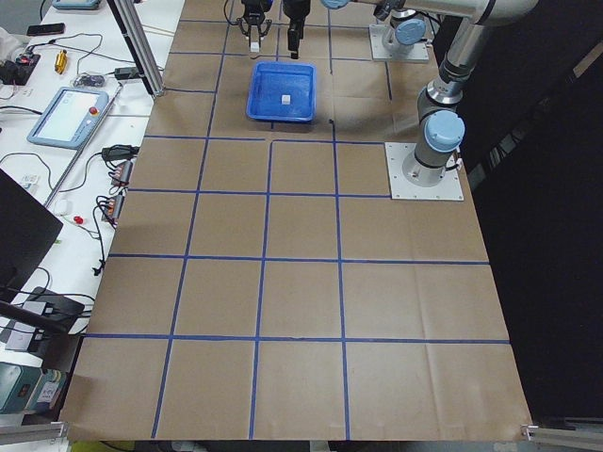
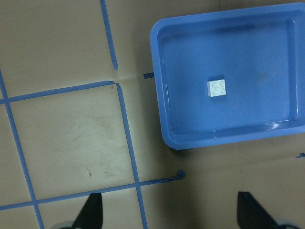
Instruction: Assemble white blocks and place on blue tray
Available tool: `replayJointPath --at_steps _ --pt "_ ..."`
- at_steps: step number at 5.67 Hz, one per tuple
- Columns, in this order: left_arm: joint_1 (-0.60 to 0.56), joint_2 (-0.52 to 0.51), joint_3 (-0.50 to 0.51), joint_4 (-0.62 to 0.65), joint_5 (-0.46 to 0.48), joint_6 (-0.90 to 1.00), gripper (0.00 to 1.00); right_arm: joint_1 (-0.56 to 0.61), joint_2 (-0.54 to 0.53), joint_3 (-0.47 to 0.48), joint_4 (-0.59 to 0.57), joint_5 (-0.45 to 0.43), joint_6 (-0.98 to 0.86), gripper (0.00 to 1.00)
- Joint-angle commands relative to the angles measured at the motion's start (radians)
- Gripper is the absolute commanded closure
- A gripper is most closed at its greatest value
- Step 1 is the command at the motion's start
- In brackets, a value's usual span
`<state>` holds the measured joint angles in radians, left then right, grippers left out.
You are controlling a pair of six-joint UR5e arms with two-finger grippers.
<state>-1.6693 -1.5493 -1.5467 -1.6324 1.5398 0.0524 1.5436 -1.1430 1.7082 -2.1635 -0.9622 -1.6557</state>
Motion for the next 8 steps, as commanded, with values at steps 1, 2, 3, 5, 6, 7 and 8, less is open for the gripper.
replayJointPath --at_steps 1,2,3,5,6,7,8 --pt "0.000 0.003 0.004 0.002 -0.007 0.003 0.00 0.100 -0.003 0.129 -0.246 -0.001 0.173 0.85" --pt "0.000 0.002 -0.001 0.005 -0.001 0.004 0.00 0.127 0.005 0.213 -0.430 -0.003 0.306 0.85" --pt "0.005 0.000 -0.006 0.006 -0.010 0.006 0.00 0.134 0.005 0.288 -0.526 -0.003 0.336 0.84" --pt "0.003 0.001 -0.004 0.009 -0.009 0.004 0.00 0.147 0.005 0.396 -0.620 -0.003 0.335 0.84" --pt "0.003 0.001 -0.001 0.009 -0.010 0.004 0.00 0.162 0.006 0.415 -0.645 -0.003 0.333 0.84" --pt "0.005 0.001 0.000 0.008 -0.006 0.003 0.00 0.167 0.006 0.415 -0.648 -0.001 0.333 0.84" --pt "0.005 0.001 0.002 0.008 -0.007 0.003 0.00 0.167 0.014 0.415 -0.650 0.000 0.333 0.84"
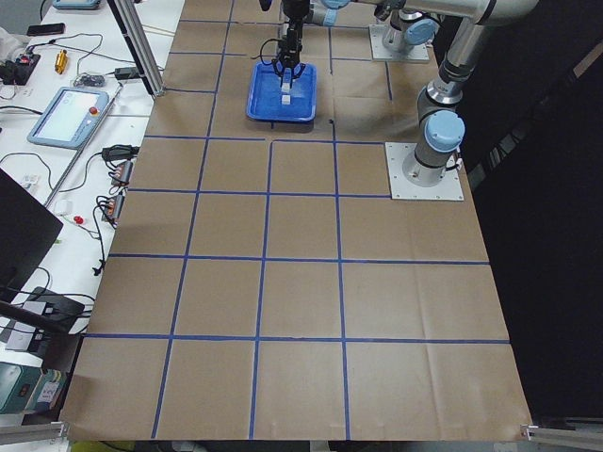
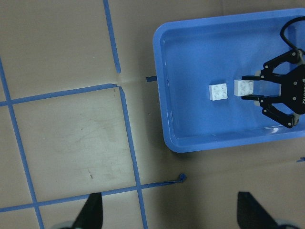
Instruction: Assemble white blocks and place on blue tray
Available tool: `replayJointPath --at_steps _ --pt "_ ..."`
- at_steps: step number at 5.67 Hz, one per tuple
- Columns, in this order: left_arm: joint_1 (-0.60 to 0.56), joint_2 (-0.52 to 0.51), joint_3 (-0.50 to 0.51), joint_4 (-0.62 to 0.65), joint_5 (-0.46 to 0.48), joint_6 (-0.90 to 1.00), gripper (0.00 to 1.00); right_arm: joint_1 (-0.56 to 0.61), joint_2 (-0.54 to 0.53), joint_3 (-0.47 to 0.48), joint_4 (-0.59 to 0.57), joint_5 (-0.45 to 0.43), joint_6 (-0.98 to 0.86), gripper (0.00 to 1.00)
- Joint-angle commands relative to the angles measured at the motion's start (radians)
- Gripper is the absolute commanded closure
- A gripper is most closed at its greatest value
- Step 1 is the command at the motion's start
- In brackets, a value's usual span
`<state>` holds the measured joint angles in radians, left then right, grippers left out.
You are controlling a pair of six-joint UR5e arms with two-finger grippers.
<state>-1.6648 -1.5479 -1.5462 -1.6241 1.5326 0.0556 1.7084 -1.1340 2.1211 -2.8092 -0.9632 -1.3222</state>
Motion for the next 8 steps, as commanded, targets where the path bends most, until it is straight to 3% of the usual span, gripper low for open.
replayJointPath --at_steps 1,3,8 --pt "0.000 0.000 0.003 0.000 0.001 0.000 0.00 0.002 0.017 -0.003 -0.027 0.004 0.000 0.84" --pt "0.000 -0.001 0.003 0.000 0.004 0.001 0.00 0.003 0.049 -0.003 -0.093 0.015 0.084 0.84" --pt "0.010 -0.001 0.024 0.000 0.006 0.003 0.00 0.036 0.060 -0.003 -0.095 0.011 0.086 0.84"
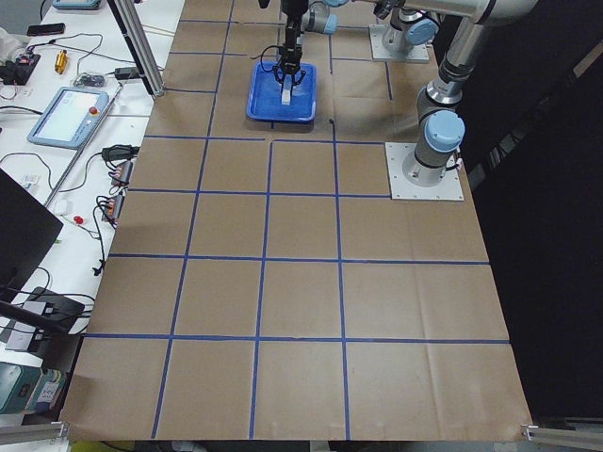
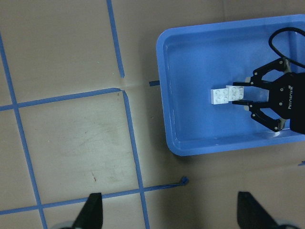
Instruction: Assemble white blocks and place on blue tray
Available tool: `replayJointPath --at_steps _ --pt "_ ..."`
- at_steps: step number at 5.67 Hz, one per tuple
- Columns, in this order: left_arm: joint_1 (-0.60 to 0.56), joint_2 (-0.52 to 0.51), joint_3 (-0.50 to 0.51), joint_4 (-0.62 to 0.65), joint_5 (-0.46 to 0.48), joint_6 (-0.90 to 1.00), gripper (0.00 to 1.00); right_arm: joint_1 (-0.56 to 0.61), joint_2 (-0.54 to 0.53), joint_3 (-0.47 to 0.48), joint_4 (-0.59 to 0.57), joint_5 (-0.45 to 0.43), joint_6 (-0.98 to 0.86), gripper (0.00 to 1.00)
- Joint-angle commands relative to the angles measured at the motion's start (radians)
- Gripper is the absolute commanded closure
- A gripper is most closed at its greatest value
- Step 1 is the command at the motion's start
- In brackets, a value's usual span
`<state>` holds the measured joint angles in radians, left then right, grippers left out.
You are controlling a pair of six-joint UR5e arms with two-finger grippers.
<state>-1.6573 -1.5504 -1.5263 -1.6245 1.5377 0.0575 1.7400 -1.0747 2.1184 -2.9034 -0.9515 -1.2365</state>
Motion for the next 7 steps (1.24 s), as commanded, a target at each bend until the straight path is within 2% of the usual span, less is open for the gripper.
replayJointPath --at_steps 1,3,4,5,7 --pt "0.017 -0.002 0.024 -0.012 -0.001 0.002 0.00 0.004 0.001 0.000 0.000 -0.001 0.000 0.84" --pt "0.018 -0.002 0.026 -0.015 0.004 0.002 0.00 0.004 0.001 0.003 0.001 -0.001 0.003 0.83" --pt "0.018 0.000 0.026 -0.017 0.004 0.002 0.00 0.004 0.001 0.003 0.001 0.002 0.003 0.61" --pt "0.019 0.000 0.025 -0.015 0.004 0.002 0.00 0.004 0.001 0.002 0.003 0.000 0.005 0.01" --pt "0.016 0.004 0.011 -0.014 0.001 0.002 0.00 0.004 -0.008 -0.002 0.001 -0.001 0.020 0.00"
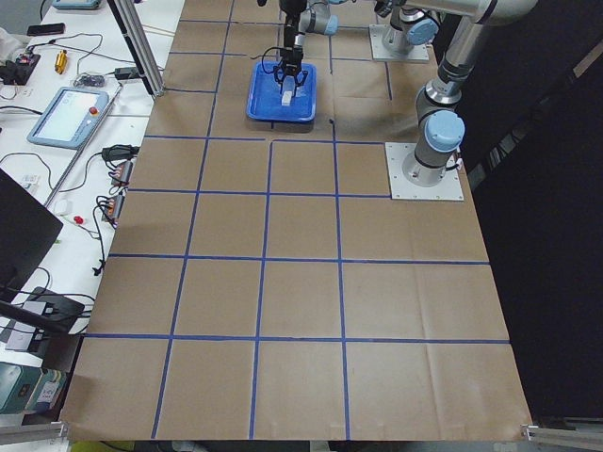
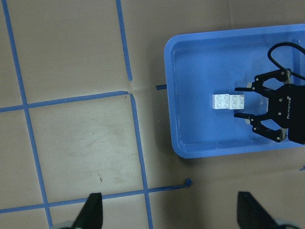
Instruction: Assemble white blocks and place on blue tray
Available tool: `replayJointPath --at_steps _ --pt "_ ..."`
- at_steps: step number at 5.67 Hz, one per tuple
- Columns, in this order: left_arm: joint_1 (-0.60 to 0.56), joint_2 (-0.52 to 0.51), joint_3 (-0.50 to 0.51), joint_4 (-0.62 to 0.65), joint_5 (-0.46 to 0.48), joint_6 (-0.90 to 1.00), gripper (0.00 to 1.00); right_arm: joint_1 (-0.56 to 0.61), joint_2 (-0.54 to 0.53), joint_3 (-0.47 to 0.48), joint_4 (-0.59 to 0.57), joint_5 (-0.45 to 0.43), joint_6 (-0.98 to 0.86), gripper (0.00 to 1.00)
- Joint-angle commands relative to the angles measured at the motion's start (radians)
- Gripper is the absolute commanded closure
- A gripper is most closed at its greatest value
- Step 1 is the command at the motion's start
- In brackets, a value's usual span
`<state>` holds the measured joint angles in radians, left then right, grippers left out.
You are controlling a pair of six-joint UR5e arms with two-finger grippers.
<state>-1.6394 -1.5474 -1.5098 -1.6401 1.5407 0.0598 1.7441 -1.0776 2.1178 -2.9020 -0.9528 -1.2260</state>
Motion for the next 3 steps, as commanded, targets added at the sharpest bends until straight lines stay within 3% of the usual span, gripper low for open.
replayJointPath --at_steps 1,3 --pt "0.000 0.001 0.000 0.003 0.001 0.000 0.00 0.000 -0.007 -0.005 0.000 0.000 0.026 0.00" --pt "0.000 0.003 0.003 0.002 -0.004 0.000 0.00 0.000 -0.008 -0.077 0.013 -0.015 0.132 0.00"
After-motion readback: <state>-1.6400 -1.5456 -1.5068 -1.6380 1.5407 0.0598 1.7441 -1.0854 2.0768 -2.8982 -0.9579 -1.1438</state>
